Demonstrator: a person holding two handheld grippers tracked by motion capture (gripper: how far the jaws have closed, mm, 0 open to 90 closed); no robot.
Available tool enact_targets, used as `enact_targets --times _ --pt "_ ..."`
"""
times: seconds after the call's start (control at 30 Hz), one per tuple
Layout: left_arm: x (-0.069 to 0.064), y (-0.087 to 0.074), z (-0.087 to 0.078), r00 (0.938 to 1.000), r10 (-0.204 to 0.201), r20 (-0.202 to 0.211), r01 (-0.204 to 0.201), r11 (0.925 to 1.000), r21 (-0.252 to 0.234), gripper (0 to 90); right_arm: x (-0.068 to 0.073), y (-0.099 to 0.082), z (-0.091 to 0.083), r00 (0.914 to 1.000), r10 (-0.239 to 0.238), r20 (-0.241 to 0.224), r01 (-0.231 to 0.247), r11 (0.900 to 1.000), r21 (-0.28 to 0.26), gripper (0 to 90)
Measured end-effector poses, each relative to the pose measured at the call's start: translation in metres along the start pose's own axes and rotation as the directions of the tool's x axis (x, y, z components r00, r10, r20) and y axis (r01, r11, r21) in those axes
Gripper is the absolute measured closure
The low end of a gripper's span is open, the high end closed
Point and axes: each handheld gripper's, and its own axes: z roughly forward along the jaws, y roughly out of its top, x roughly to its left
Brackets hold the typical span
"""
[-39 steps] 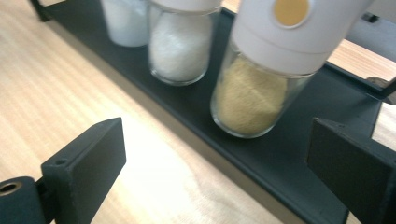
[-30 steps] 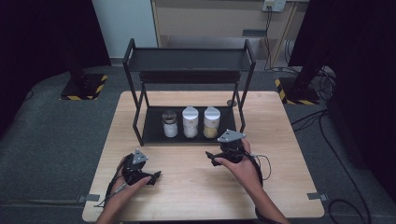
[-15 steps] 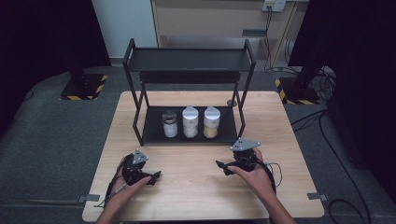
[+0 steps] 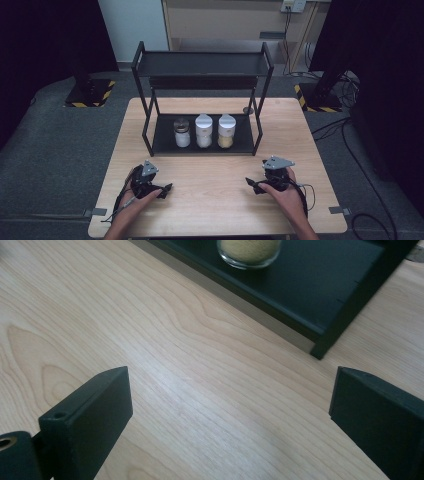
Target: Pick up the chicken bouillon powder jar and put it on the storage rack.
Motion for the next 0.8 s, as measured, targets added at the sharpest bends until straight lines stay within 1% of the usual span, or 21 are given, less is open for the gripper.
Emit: enact_targets --times 0.1,0.13,0.2,0.27,0.37,0.5,0.8 --pt "0.0 0.0 0.0 1.0 0.0 0.0 0.0 1.0 0.0 0.0 -0.004 -0.002 0.001 0.9999 0.01 0.004 -0.01 0.9998 0.015 4.1" --pt "0.0 0.0 0.0 1.0 0.0 0.0 0.0 1.0 0.0 0.0 -0.005 -0.002 0.003 0.9997 0.023 0.002 -0.023 0.9994 0.027 4.1" --pt "0.0 0.0 0.0 1.0 0.0 0.0 0.0 1.0 0.0 0.0 -0.008 -0.002 0.006 0.9996 0.028 -0.01 -0.027 0.9988 0.041 4.1" --pt "0.0 0.0 0.0 1.0 0.0 0.0 0.0 1.0 -0.001 0.0 -0.007 0.0 0.01 0.9999 0.016 -0.006 -0.016 0.9978 0.064 4.1" --pt "0.0 0.0 0.0 1.0 0.0 0.0 0.0 1.0 0.0 0.0 -0.008 0.0 0.015 0.9998 0.02 -0.004 -0.02 0.996 0.087 4.1" --pt "0.0 0.0 0.0 1.0 -0.001 0.001 0.001 1.0 0.0 0.0 -0.005 0.002 0.021 0.9997 0.023 0.005 -0.023 0.9924 0.12 4.1" --pt "0.0 0.0 0.0 1.0 -0.002 0.001 0.002 1.0 -0.001 0.0 -0.008 0.003 0.025 0.998 0.062 0.014 -0.063 0.9881 0.141 1.2"
